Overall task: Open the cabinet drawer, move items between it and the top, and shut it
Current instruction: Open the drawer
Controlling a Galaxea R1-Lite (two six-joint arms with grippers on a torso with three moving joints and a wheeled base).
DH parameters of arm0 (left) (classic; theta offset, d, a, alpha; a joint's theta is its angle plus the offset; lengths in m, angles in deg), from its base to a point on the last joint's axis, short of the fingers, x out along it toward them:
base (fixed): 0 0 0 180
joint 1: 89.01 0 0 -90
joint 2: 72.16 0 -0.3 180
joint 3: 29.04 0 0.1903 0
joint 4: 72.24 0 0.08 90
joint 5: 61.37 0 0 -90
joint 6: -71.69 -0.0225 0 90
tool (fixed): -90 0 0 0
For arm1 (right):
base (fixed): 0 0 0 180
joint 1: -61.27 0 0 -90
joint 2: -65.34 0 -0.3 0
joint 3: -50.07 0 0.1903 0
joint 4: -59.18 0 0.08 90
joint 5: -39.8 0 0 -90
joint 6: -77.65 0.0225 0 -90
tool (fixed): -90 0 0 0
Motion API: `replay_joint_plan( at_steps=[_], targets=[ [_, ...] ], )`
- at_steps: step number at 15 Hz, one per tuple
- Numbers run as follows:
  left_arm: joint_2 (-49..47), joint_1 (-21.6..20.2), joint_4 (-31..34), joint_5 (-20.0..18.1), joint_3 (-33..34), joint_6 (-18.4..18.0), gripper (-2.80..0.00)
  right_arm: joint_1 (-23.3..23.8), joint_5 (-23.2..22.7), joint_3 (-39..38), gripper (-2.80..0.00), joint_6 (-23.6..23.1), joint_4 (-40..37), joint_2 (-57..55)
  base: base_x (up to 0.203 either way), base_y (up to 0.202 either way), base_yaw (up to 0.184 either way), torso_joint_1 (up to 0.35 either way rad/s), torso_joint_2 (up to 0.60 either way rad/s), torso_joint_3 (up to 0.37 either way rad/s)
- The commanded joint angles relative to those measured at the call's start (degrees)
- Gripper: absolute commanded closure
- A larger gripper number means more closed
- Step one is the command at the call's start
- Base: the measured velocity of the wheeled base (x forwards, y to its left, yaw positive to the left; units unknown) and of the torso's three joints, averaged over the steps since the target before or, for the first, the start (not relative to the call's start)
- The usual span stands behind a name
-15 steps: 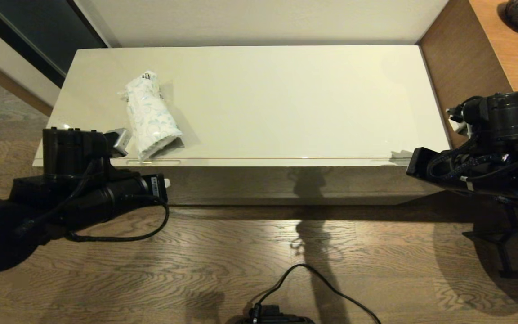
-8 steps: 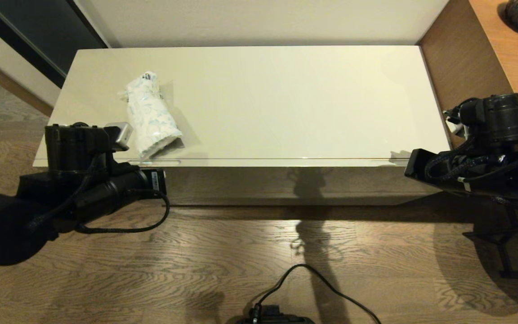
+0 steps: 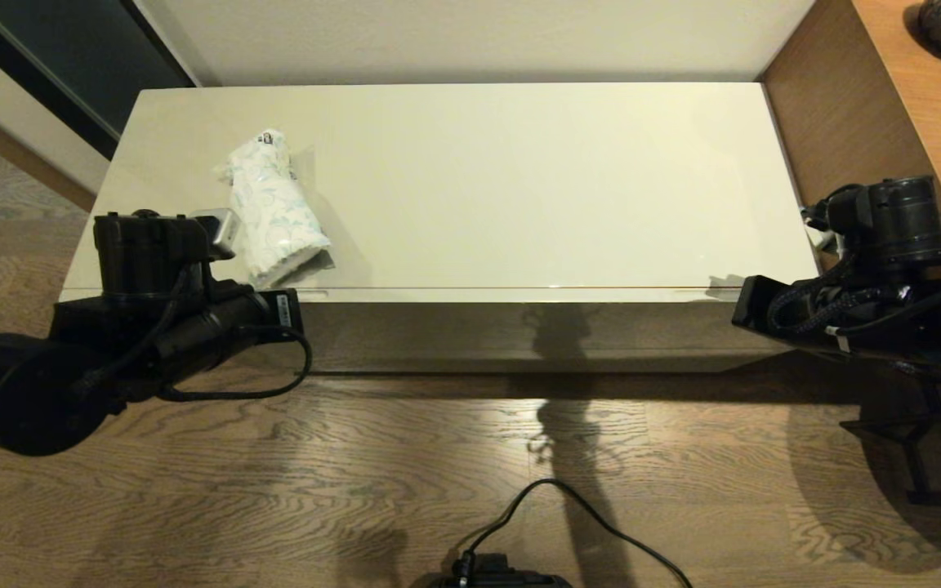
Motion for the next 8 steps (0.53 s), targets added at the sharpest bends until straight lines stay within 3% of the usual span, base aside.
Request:
replay_joint_plan(
  at_steps=[1, 8],
  targets=[
    [-0.51, 0.05, -1.21, -0.03, -0.34, -0.11, 0.00, 0.04, 0.06, -0.28, 0.00, 0.15, 0.03, -0.45, 0.000, 0.000, 0.000, 0.000, 0.00, 0.000],
    [-1.74, -0.28, -1.30, 0.17, 0.00, 0.06, 0.00, 0.04, 0.07, -0.48, 0.00, 0.15, 1.79, -1.18, 0.000, 0.000, 0.000, 0.000, 0.00, 0.000]
  ],
)
